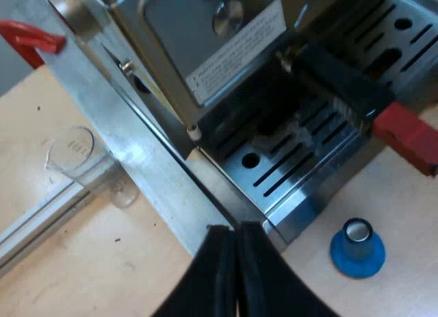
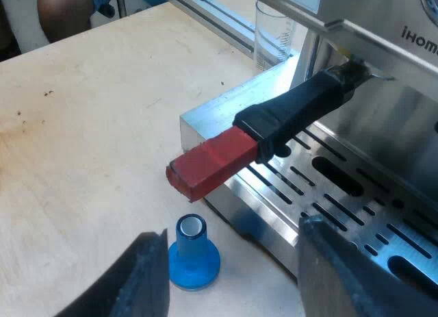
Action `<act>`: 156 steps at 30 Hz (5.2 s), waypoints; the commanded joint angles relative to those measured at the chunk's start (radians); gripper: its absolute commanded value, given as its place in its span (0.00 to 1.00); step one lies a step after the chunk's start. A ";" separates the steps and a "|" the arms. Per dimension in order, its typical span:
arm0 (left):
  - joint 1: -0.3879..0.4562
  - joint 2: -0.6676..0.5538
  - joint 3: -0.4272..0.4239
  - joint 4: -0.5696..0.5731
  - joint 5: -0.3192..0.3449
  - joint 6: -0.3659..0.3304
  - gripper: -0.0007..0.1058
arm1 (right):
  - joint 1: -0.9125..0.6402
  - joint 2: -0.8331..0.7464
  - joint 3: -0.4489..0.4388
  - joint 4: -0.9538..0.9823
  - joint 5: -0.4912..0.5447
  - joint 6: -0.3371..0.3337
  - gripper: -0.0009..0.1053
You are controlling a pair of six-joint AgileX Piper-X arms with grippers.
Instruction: Put the handle in the coffee machine
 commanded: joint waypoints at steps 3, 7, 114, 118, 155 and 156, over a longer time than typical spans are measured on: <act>0.037 -0.054 -0.004 -0.001 0.005 -0.001 0.01 | -0.001 -0.007 -0.009 -0.005 -0.001 -0.011 0.45; 0.058 -0.078 -0.004 -0.001 0.005 -0.001 0.08 | -0.001 -0.007 -0.009 -0.005 -0.001 -0.011 0.45; 0.247 -0.650 0.424 -0.128 0.158 -0.098 0.67 | -1.087 -0.967 -0.015 0.880 -0.213 0.033 0.77; 0.247 -0.650 0.437 -0.157 0.144 -0.157 0.67 | -1.087 -0.967 0.030 0.786 -0.243 0.033 0.77; 0.247 -0.650 0.511 -0.132 0.116 -0.178 0.67 | -1.087 -0.963 0.337 0.692 -0.302 0.057 0.77; 0.247 -0.650 0.511 -0.132 0.116 -0.178 0.67 | -1.087 -0.963 0.337 0.692 -0.302 0.057 0.77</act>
